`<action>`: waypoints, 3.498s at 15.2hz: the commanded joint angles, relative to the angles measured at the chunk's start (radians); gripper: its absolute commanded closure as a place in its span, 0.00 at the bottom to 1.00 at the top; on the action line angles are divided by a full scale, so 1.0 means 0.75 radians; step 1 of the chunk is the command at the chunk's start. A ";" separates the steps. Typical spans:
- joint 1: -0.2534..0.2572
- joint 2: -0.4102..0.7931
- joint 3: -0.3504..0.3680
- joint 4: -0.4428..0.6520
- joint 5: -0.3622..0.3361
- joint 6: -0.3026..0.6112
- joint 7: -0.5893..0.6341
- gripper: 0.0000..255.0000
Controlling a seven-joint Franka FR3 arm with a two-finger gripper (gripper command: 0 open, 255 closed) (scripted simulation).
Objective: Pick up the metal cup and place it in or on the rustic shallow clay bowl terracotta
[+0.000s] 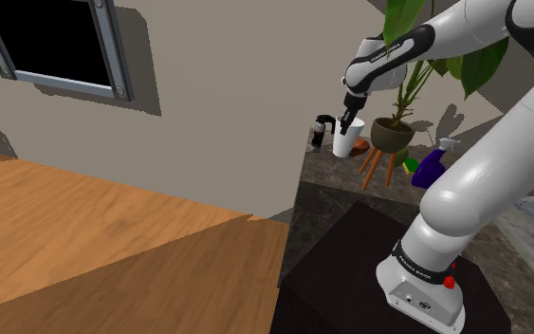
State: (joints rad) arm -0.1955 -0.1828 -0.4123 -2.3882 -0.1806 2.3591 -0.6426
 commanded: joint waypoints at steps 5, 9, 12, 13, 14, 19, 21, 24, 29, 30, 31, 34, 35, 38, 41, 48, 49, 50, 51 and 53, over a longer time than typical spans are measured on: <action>-0.001 -0.058 0.014 0.060 -0.011 -0.117 0.006 1.00; 0.000 -0.089 0.023 0.106 -0.014 -0.193 0.007 1.00; -0.004 -0.069 0.005 0.169 0.000 -0.233 -0.030 1.00; -0.008 -0.037 -0.016 0.214 0.017 -0.243 -0.067 1.00; -0.012 -0.004 -0.037 0.260 0.035 -0.254 -0.105 1.00; -0.046 0.184 -0.130 0.512 0.153 -0.324 -0.298 1.00; -0.070 0.269 -0.160 0.626 0.212 -0.361 -0.377 1.00; -0.122 0.408 -0.194 0.813 0.309 -0.428 -0.491 1.00; -0.184 0.532 -0.205 0.949 0.392 -0.460 -0.577 1.00; -0.184 0.535 -0.204 0.934 0.394 -0.443 -0.578 1.00; -0.184 0.537 -0.203 0.919 0.396 -0.426 -0.579 1.00; -0.184 0.547 -0.200 0.877 0.404 -0.376 -0.584 1.00; -0.184 0.551 -0.199 0.863 0.407 -0.359 -0.586 1.00; -0.186 0.565 -0.196 0.825 0.417 -0.310 -0.593 1.00; -0.188 0.581 -0.191 0.790 0.430 -0.261 -0.601 1.00; -0.197 0.628 -0.178 0.720 0.466 -0.151 -0.624 1.00; -0.199 0.635 -0.176 0.711 0.472 -0.136 -0.627 1.00; -0.202 0.650 -0.171 0.696 0.484 -0.109 -0.634 1.00; -0.202 0.650 -0.171 0.696 0.484 -0.109 -0.634 1.00; -0.202 0.650 -0.171 0.696 0.484 -0.109 -0.634 1.00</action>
State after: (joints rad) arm -0.3470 0.3034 -0.5414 -1.8646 0.1811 2.2749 -1.1179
